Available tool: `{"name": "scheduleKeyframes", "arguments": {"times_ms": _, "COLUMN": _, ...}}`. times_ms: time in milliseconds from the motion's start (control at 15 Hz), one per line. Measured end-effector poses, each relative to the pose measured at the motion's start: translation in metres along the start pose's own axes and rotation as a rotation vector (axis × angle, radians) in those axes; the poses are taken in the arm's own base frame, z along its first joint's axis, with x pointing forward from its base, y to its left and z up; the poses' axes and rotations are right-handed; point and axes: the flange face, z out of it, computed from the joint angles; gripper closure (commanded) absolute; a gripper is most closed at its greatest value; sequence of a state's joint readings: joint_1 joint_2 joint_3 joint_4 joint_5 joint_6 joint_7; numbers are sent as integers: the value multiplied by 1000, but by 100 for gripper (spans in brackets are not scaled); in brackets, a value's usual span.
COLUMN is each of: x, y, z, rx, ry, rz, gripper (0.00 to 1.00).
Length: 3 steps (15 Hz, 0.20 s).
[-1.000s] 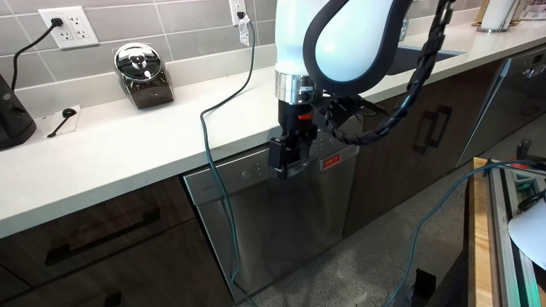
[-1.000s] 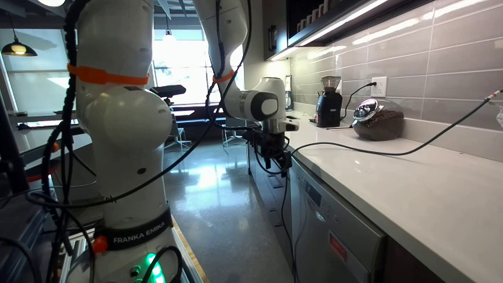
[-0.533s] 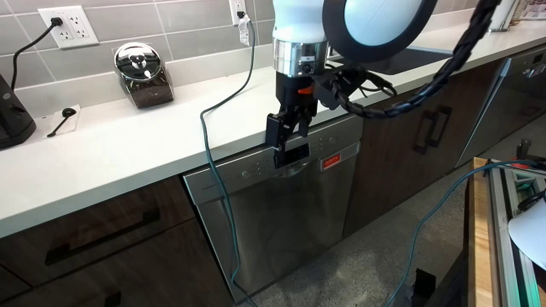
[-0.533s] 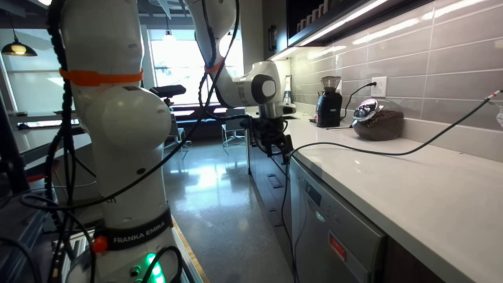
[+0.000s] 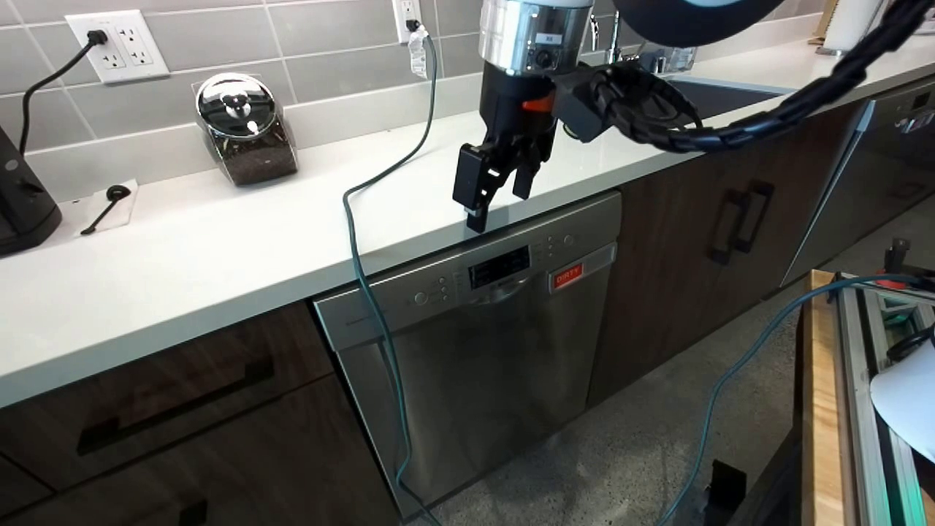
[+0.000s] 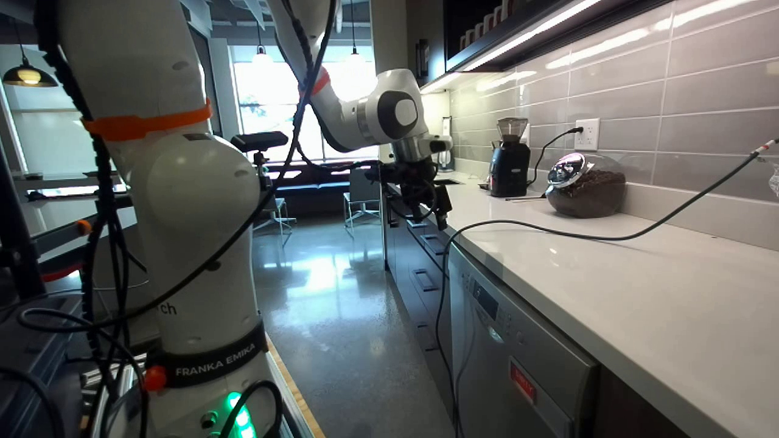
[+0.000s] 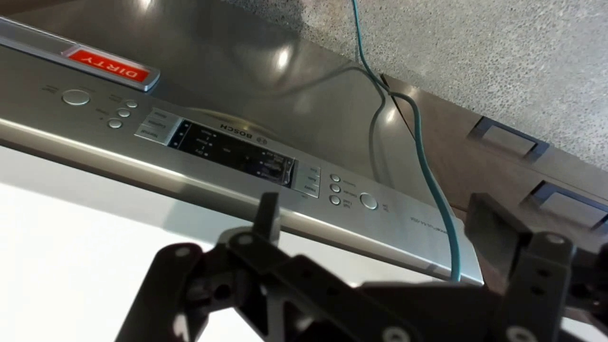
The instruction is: Press a button on the dishwasher.
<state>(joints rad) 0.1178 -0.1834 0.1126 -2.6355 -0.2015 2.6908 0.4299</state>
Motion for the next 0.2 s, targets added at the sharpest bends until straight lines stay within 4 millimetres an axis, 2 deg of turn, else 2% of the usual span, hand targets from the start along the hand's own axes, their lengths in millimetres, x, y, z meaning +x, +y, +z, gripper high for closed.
{"name": "scheduleKeyframes", "arguments": {"times_ms": 200, "x": 0, "y": 1, "z": 1, "rx": -2, "ry": -2, "rz": 1, "gripper": 0}}
